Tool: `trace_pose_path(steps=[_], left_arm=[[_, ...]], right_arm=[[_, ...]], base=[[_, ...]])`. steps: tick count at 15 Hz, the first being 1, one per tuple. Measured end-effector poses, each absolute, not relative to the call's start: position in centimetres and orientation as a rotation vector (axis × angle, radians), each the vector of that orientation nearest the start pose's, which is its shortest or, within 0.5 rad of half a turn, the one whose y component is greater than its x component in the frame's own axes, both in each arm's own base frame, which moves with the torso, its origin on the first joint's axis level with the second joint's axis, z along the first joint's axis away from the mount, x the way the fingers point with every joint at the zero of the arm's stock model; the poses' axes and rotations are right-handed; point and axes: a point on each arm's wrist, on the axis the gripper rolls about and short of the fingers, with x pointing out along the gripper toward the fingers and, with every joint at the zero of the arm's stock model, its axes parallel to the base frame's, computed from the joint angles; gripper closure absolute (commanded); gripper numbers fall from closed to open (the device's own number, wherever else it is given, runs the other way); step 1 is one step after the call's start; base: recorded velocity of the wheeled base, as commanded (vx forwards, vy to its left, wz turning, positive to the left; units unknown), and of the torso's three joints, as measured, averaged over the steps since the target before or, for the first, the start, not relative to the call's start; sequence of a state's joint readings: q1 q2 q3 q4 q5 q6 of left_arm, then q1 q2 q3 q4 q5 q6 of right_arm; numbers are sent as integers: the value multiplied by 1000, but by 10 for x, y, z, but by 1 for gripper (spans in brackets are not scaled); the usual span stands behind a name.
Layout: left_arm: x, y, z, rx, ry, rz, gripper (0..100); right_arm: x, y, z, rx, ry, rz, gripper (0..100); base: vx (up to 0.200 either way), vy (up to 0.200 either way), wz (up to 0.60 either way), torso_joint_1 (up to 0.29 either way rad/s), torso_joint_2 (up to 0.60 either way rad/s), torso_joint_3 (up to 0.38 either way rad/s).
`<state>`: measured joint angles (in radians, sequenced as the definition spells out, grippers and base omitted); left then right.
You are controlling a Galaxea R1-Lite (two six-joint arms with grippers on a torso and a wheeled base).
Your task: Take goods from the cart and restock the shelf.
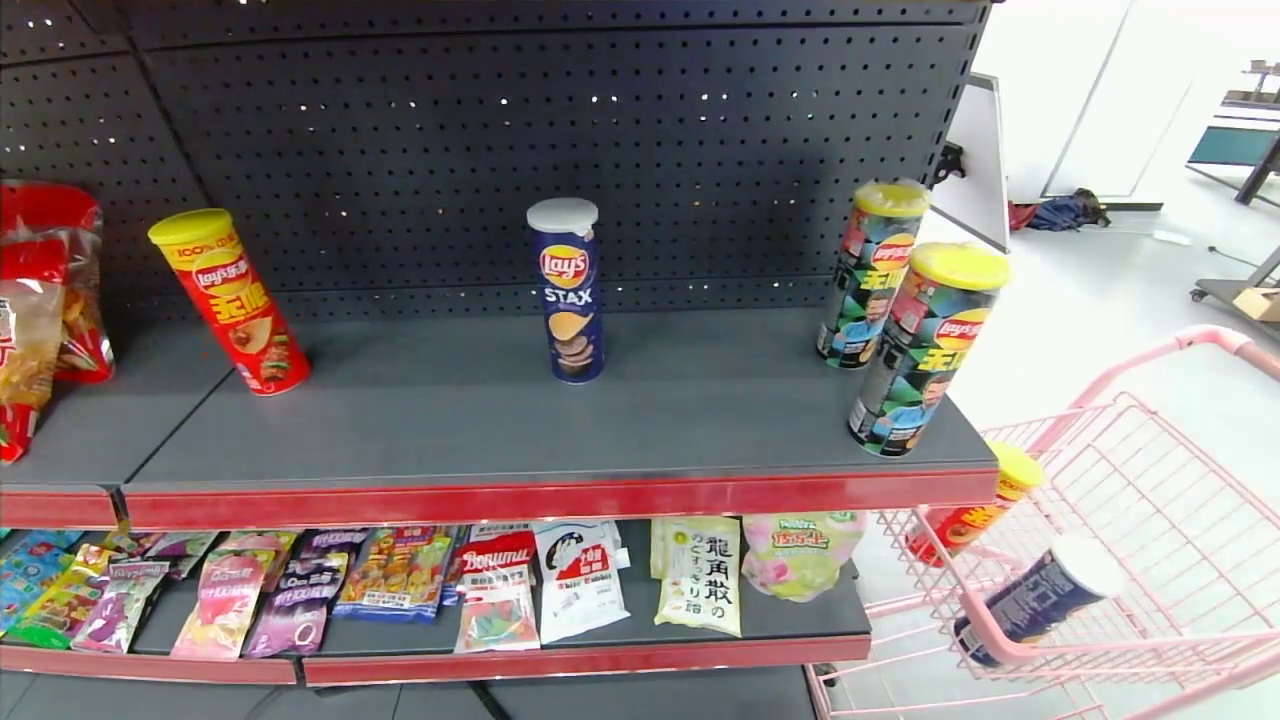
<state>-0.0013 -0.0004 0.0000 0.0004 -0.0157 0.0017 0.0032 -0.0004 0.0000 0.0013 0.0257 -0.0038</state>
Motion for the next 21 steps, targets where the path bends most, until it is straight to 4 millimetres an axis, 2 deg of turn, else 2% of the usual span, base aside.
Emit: trace_pose_path(steps=[4,6,16,21], left_arm=[[-23,0,75,2,0,-17,0],[-23,0,75,2,0,-17,0],[-23,0,76,2,-1,-17,0],[-23,0,75,2,0,-16,0]], right_arm=[[-23,1,75,-4,0,28,0],[-23,1,75,-5,1,28,0],[-23,0,75,-6,1,25,0],[-23,0,75,-6,1,26,0]], base=[[0,-200,0,1,1,2],[0,0,0,0,0,0],[0,0,-600,2,3,2],[0,0,0,0,0,0]])
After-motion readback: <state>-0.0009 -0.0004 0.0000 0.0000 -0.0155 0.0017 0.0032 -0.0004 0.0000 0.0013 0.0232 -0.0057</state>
